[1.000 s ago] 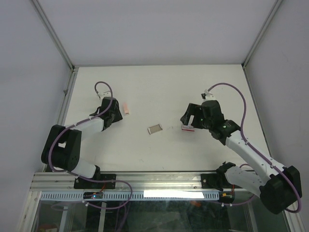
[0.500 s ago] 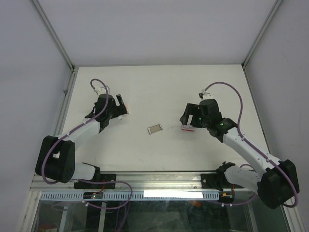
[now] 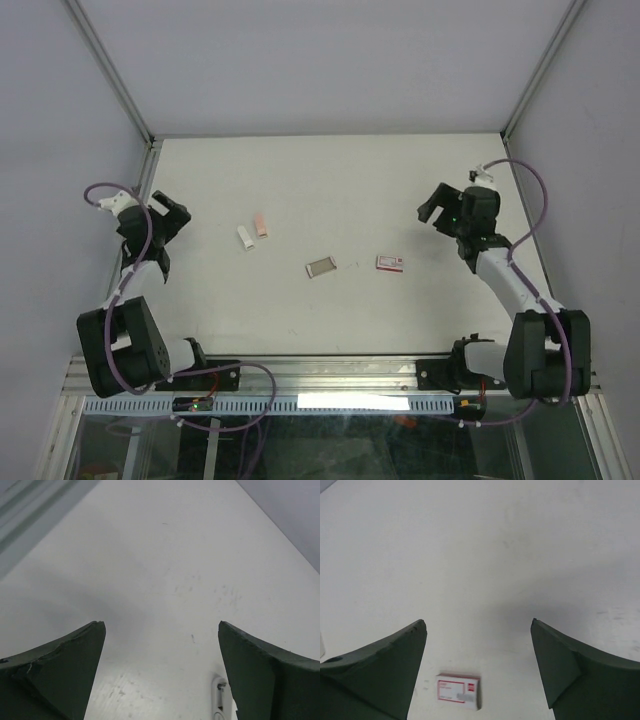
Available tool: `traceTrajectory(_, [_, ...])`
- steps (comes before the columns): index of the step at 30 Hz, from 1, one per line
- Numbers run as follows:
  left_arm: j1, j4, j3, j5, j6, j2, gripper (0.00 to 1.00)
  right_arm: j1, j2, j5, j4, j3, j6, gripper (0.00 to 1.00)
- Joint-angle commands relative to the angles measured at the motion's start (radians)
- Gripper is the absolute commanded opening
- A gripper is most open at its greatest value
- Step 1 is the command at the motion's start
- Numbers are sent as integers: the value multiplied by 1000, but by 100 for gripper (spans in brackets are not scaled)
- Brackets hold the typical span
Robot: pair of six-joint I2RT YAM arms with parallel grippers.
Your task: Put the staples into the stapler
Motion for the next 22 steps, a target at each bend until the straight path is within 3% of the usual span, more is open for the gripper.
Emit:
traceTrajectory(1, [65, 229, -155, -33, 26, -156, 99, -54, -153, 206, 259, -180, -50, 88])
traceTrajectory(6, [32, 475, -333, -73, 90, -162, 99, -51, -188, 429, 479, -370, -145, 88])
traceTrajectory(9, [-65, 528, -358, -196, 178, -97, 99, -51, -139, 448, 687, -456, -195, 88])
traceTrajectory(12, [-126, 680, -405, -266, 220, -45, 99, -50, -64, 460, 833, -496, -232, 88])
traceTrajectory(19, [-150, 783, -396, -220, 207, 38, 96, -47, 30, 459, 964, -508, -268, 88])
traceTrajectory(22, [-192, 770, -387, -276, 228, 44, 99, -48, 60, 431, 1014, -513, -276, 88])
